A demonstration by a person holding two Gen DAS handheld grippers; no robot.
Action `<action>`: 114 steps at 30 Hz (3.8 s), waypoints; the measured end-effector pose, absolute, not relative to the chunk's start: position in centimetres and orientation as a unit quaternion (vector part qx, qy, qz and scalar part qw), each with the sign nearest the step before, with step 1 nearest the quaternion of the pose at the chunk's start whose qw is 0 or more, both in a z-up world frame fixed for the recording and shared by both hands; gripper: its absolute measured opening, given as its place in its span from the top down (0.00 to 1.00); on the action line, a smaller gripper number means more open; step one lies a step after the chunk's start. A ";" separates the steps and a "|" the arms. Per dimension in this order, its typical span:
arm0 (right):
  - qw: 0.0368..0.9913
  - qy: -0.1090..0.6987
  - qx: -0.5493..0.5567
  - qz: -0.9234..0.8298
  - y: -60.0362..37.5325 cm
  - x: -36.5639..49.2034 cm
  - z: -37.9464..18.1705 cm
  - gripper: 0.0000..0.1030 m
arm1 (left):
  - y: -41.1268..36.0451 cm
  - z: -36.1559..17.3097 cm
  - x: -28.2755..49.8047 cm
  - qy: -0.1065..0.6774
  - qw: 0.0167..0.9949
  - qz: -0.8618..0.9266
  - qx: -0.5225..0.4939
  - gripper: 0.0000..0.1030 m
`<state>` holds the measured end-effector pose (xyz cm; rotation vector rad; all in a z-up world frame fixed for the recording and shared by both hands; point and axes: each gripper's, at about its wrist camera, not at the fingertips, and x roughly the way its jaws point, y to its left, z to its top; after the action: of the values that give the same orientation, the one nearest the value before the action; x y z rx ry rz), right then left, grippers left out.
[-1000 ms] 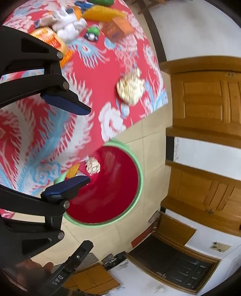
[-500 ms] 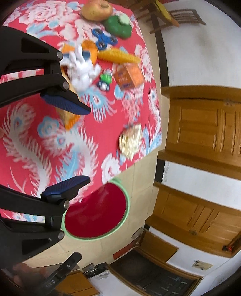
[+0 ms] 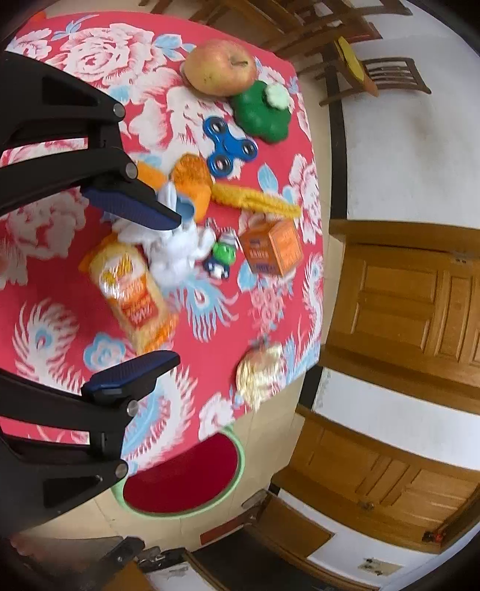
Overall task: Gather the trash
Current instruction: 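Move the left tool back to the table and grasp the white glove, then lift the white glove with the left tool and carry it toward the bin, then grasp the blue curved plastic piece with the right tool while the left tool holds the glove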
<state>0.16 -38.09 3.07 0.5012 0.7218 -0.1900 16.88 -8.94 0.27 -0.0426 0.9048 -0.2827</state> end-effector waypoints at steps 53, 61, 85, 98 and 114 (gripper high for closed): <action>0.900 0.382 0.206 -0.036 -32.7 2.4 2.6 0.49 | -5.6 -1.0 15.0 0.448 0.877 -0.171 -0.041 0.59; 0.898 0.385 0.211 -0.032 -32.7 2.4 2.3 0.49 | -6.2 -0.3 14.7 0.437 0.881 -0.177 -0.040 0.59; 0.905 0.395 0.158 0.031 -27.5 4.0 3.3 0.49 | -1.6 2.1 12.5 0.390 0.908 -0.131 -0.080 0.86; 0.886 0.425 0.130 0.127 -18.7 6.8 2.8 0.49 | 5.3 0.7 10.9 0.389 0.913 -0.047 -0.113 0.86; 0.858 0.477 0.077 0.175 -9.9 11.0 -1.6 0.52 | 9.9 -2.0 10.8 0.404 0.900 -0.026 -0.164 0.86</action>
<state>10.98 -9.95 -1.58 0.1613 1.0010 0.3673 10.76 9.91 -1.98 -0.3386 0.8359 -0.0543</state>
